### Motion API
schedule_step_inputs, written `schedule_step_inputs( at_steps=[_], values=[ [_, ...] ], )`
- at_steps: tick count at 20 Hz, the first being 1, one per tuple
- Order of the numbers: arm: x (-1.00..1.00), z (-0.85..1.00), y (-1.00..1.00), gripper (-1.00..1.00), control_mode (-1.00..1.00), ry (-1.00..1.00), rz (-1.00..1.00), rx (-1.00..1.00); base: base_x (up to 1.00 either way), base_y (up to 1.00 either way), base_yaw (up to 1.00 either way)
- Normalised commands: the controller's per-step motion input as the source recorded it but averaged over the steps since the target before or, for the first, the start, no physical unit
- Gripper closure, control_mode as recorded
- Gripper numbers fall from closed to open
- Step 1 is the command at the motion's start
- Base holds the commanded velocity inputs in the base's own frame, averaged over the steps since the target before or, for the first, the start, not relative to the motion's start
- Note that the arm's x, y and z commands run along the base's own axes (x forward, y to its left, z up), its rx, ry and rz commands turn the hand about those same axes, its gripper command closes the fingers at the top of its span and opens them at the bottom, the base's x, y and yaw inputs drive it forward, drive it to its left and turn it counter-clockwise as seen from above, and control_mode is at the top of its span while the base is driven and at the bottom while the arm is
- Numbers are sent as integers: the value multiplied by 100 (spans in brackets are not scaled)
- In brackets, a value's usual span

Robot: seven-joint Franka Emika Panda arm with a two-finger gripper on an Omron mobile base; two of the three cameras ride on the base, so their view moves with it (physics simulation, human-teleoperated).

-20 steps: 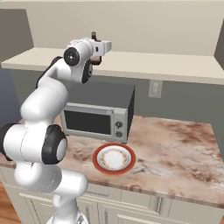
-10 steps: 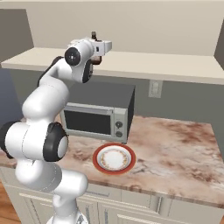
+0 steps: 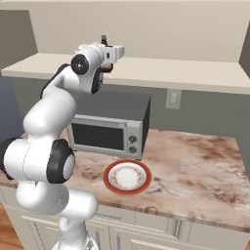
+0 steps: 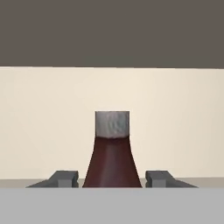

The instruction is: Move the hot dog bun to the plate on the dining table and place the condiment next to that plate. Then navigate to the fridge and take the sausage and place it on the plate as well.

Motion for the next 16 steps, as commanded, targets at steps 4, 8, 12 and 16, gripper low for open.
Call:
schedule_step_inputs(
  at_steps=[4, 8, 12, 16],
  values=[
    [-69, -5, 0, 100, -100, -13, 0, 0, 0, 0, 0],
    [-98, 0, 0, 100, -100, -19, 0, 0, 0, 0, 0],
    [-99, 5, 0, 100, -100, -7, 0, 0, 0, 0, 0],
    [-82, 29, 4, 100, -100, 0, 0, 0, 0, 0, 0]
  ],
)
